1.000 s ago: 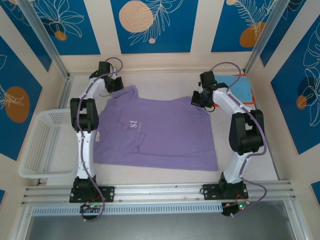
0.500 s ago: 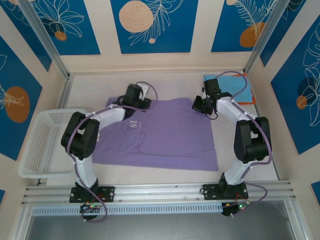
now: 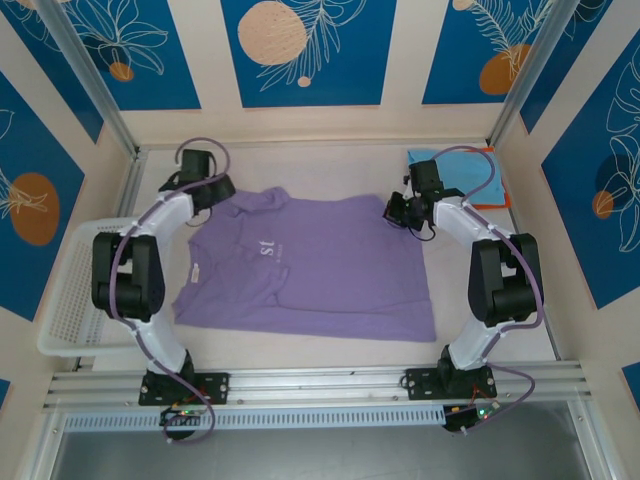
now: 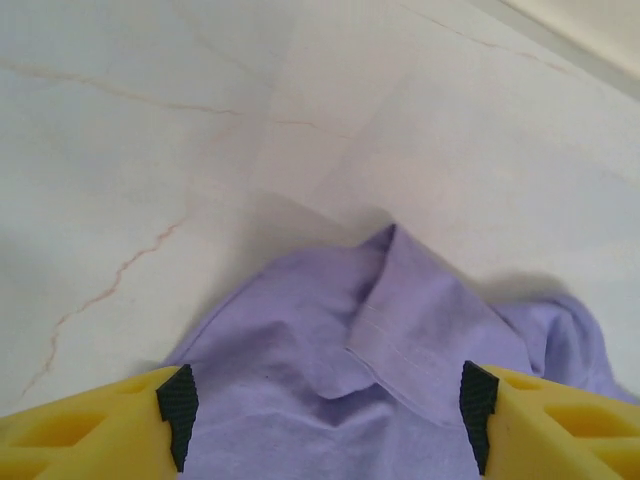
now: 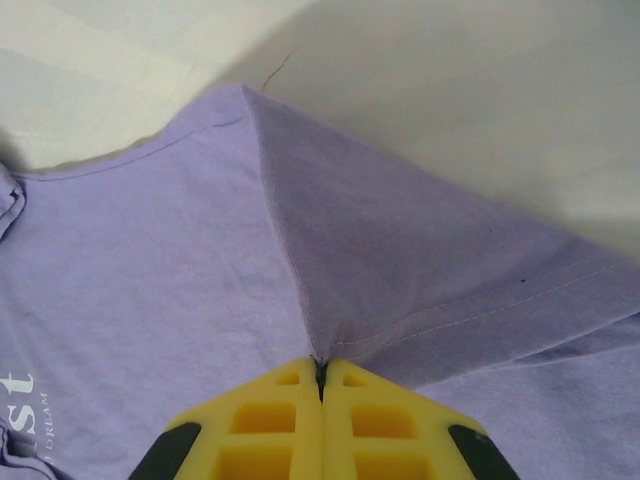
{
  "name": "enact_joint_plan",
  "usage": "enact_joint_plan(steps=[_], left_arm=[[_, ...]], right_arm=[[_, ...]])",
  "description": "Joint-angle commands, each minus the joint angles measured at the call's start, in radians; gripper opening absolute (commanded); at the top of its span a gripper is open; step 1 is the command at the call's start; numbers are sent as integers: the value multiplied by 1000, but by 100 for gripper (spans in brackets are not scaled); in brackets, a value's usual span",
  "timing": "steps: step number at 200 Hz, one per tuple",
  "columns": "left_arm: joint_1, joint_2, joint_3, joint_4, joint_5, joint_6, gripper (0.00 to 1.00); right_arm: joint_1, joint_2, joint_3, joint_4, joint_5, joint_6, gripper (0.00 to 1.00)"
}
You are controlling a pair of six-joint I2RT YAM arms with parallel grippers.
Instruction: Fold and stack the t-shirts
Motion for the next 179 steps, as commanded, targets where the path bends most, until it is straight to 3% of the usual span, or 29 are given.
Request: enact_joint_plan(steps=[1,40,133,179], left_arm=[[13,77,31,-88,204,-156,71],[21,151,73,-85,322,-193,65],[20,223,204,-183,262,-155,54],[20,252,230,-199,242,-156,53]], right_arm=[[-3,-13,-8,20,-34,12,0],[-3,-15,-4,14,-25,2,0],[-3,-21,-3,8,-26,-6,0],[-5,-27,1,2,-22,-9,0]])
